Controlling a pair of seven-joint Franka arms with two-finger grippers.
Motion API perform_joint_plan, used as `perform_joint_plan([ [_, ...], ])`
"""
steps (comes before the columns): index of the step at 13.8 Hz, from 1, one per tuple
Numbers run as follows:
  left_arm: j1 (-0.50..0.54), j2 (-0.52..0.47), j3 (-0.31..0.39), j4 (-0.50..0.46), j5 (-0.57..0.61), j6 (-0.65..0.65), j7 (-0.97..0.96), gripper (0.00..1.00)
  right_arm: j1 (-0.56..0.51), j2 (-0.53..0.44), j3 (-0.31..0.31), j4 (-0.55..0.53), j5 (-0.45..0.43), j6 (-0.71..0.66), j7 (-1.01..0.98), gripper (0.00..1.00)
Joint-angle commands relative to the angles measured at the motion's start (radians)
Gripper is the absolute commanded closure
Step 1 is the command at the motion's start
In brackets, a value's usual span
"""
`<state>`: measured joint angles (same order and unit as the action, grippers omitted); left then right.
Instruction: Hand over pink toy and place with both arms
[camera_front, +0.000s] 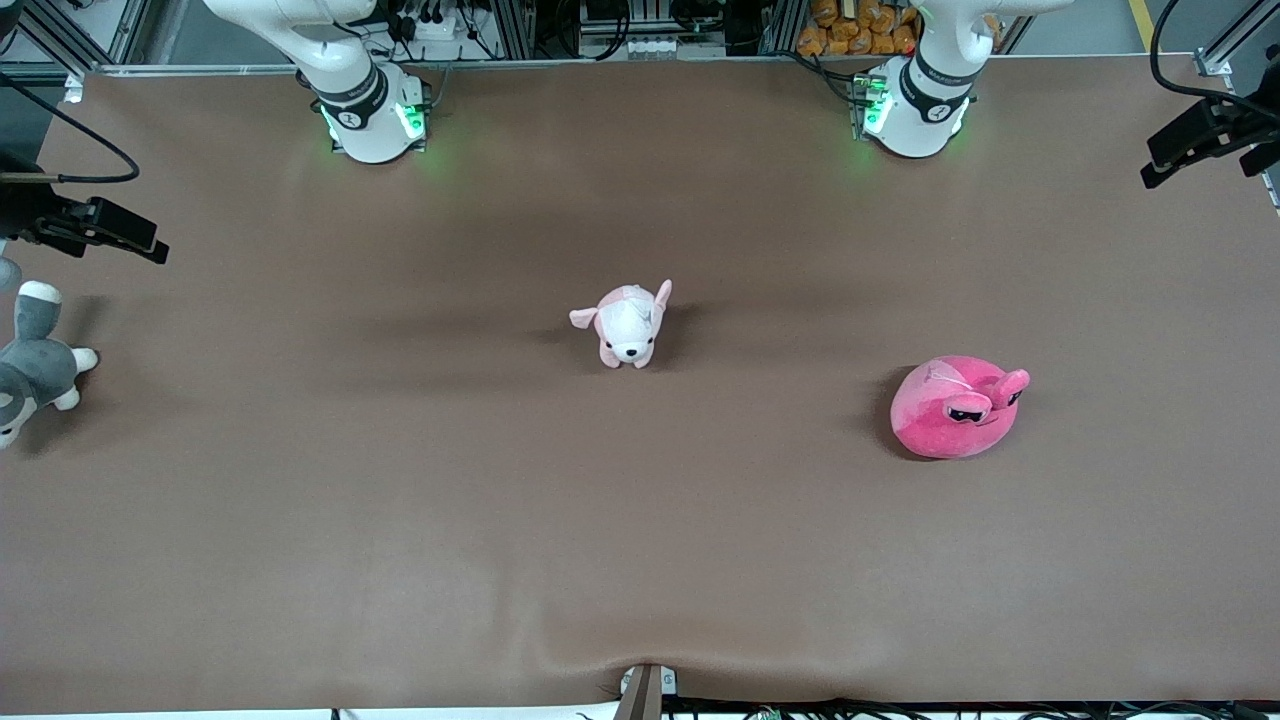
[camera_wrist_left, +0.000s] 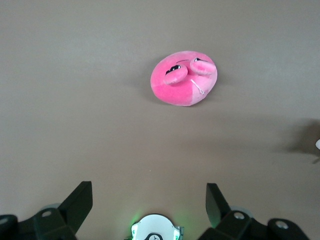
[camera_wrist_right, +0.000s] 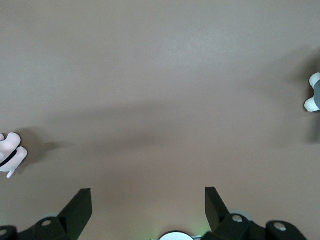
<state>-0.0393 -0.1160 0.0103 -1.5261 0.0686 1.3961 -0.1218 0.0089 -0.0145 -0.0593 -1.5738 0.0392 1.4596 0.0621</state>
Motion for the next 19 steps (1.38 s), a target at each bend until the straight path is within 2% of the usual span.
perform_joint_plan([
  [1, -0.001, 0.018, 0.008, 0.04, 0.007, -0.014, 0.021, 0.0, -0.017, -0.013, 0.004, 0.008, 0.016, -0.016, -0.031, 0.0],
  [7, -0.016, 0.047, 0.002, 0.055, 0.011, -0.012, 0.005, 0.0, -0.015, -0.015, 0.004, 0.006, 0.016, -0.035, -0.03, 0.0],
  [11, -0.014, 0.039, -0.041, 0.021, 0.0, -0.008, -0.039, 0.0, -0.01, -0.018, 0.007, 0.005, 0.018, -0.05, -0.019, 0.0],
  [13, -0.013, 0.039, -0.081, 0.011, 0.002, 0.018, -0.14, 0.0, -0.012, -0.018, 0.007, 0.008, 0.019, -0.044, -0.019, 0.0],
  [19, 0.002, 0.059, -0.079, 0.011, 0.003, 0.023, -0.108, 0.0, -0.017, -0.047, 0.001, 0.014, 0.054, -0.01, -0.028, 0.0],
])
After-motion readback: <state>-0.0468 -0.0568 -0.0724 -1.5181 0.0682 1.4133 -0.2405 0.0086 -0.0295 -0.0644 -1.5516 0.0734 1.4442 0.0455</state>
